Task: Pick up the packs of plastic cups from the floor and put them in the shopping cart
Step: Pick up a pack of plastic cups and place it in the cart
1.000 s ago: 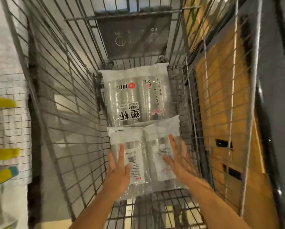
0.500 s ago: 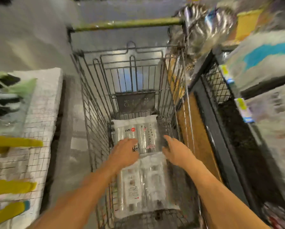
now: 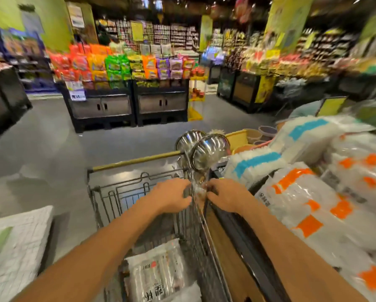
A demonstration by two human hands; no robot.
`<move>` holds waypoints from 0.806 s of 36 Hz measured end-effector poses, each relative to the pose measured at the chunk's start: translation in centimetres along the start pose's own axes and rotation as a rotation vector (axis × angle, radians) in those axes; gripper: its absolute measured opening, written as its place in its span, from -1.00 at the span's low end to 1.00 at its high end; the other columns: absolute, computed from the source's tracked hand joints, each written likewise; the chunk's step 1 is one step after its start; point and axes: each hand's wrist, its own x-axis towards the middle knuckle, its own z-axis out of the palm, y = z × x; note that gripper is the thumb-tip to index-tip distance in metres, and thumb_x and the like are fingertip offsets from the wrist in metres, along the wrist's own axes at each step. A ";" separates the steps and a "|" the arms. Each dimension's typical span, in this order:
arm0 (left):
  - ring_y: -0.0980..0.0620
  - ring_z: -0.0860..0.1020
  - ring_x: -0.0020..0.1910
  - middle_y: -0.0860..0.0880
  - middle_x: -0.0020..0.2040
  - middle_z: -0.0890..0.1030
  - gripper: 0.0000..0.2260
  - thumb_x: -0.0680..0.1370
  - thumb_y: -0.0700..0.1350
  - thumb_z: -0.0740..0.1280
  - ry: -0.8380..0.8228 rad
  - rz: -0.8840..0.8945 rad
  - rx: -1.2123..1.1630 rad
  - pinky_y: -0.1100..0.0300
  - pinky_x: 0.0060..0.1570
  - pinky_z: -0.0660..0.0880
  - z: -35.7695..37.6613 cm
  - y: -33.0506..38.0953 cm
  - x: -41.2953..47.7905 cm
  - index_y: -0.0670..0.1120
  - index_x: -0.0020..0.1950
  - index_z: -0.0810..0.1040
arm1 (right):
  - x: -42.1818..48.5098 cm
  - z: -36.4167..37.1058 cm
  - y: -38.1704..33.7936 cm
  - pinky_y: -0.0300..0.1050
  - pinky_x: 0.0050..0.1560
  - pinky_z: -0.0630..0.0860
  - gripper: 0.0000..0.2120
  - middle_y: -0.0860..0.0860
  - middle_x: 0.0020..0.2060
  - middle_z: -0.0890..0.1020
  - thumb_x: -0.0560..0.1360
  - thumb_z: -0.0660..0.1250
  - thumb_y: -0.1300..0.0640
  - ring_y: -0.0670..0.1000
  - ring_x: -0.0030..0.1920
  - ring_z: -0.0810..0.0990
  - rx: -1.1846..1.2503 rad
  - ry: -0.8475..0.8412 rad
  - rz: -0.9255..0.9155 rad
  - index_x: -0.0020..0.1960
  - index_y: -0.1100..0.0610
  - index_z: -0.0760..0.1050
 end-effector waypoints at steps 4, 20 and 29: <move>-0.12 0.53 0.21 -0.08 0.31 0.53 -0.54 0.56 0.15 0.22 0.021 0.176 0.025 -0.05 0.18 0.50 -2.4 3.4 -0.3 0.00 0.41 0.43 | -5.1 -2.9 0.3 0.05 0.19 0.50 -0.66 0.12 0.23 0.59 0.62 0.18 -0.01 0.17 0.21 0.55 -0.022 0.075 0.157 0.32 0.09 0.47; 0.00 0.46 0.32 0.06 0.39 0.48 -0.64 0.60 0.14 0.25 -0.117 0.820 0.043 0.07 0.34 0.39 1.4 21.6 -11.2 0.13 0.38 0.43 | -36.4 -1.9 0.8 0.03 0.23 0.48 -0.61 0.02 0.32 0.54 0.62 0.17 -0.12 0.10 0.28 0.52 -0.005 0.251 0.858 0.39 -0.02 0.42; -0.04 0.49 0.29 0.00 0.36 0.52 -0.59 0.59 0.17 0.24 -0.213 1.201 0.130 0.07 0.25 0.44 7.8 31.0 -23.1 0.08 0.40 0.45 | -57.0 4.1 -5.4 0.07 0.19 0.50 -0.61 0.05 0.32 0.55 0.62 0.18 -0.11 0.14 0.29 0.51 0.042 0.314 1.213 0.39 0.00 0.43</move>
